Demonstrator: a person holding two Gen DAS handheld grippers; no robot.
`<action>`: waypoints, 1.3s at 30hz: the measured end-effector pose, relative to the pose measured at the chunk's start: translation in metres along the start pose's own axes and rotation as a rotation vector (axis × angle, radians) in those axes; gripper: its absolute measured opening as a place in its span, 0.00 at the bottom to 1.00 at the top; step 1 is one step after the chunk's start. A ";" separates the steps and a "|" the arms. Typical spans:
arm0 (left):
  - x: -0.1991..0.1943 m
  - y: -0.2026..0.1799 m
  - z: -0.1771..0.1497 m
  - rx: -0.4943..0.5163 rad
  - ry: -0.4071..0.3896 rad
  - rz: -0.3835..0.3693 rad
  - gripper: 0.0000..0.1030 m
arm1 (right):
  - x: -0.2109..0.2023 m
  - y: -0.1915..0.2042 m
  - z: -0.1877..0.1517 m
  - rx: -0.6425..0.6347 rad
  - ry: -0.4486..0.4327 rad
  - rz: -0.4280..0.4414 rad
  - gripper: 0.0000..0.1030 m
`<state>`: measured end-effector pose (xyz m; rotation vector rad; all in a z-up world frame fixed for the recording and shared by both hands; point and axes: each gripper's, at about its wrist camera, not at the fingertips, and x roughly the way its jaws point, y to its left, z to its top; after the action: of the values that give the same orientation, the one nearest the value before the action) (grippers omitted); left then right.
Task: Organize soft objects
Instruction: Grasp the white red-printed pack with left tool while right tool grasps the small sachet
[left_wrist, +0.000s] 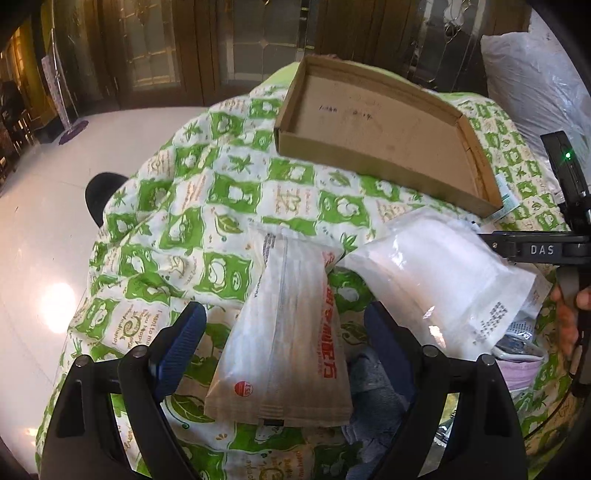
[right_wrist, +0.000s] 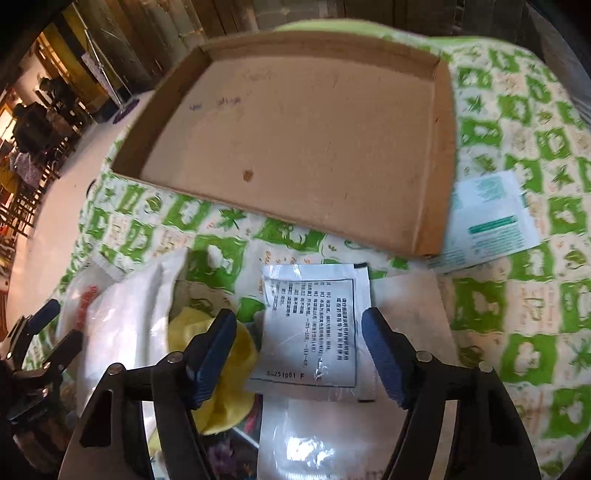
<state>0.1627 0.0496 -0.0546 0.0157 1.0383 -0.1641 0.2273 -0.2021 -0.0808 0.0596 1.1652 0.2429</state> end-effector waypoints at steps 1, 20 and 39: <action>0.003 0.000 0.000 0.000 0.010 0.009 0.86 | 0.004 0.000 0.000 -0.002 0.001 -0.009 0.68; 0.035 0.006 0.001 -0.019 0.123 0.021 0.74 | 0.013 -0.001 -0.018 -0.032 -0.066 0.000 0.30; 0.047 -0.008 -0.004 0.007 0.170 0.053 0.86 | 0.013 -0.012 -0.018 0.009 -0.048 -0.027 0.50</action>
<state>0.1811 0.0362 -0.0967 0.0644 1.2060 -0.1192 0.2175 -0.2120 -0.1016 0.0574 1.1187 0.2110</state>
